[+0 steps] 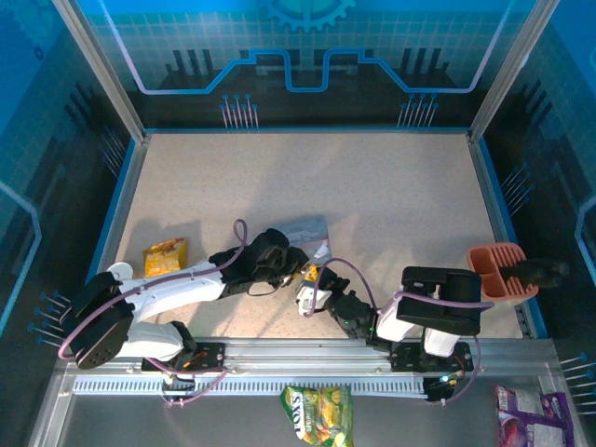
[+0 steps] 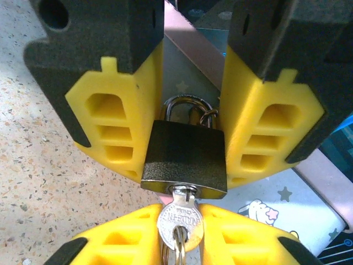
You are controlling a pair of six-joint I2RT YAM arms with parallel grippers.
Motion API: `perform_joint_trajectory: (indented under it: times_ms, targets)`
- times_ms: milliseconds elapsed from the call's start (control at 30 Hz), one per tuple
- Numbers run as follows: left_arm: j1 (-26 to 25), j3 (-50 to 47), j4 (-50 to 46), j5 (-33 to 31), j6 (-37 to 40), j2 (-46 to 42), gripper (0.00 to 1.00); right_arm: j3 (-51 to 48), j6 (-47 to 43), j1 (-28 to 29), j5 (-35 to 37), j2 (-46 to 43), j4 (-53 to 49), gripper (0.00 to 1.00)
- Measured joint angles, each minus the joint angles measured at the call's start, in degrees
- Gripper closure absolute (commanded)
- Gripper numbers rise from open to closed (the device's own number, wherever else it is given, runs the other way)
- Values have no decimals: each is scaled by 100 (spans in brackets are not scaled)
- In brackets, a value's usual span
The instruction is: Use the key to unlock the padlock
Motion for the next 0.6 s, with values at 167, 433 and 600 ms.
perform_joint_trajectory:
  times_ms: [167, 433, 600]
  targets:
    - [2, 0, 0, 0, -2, 0, 95, 0, 63, 0, 48, 0, 0, 93]
    - [7, -2, -9, 2, 2, 0, 95, 2, 973, 17, -31, -125, -282, 100]
    - [4, -2, -48, 7, 17, 0, 95, 2, 2039, 28, -208, -354, -686, 100]
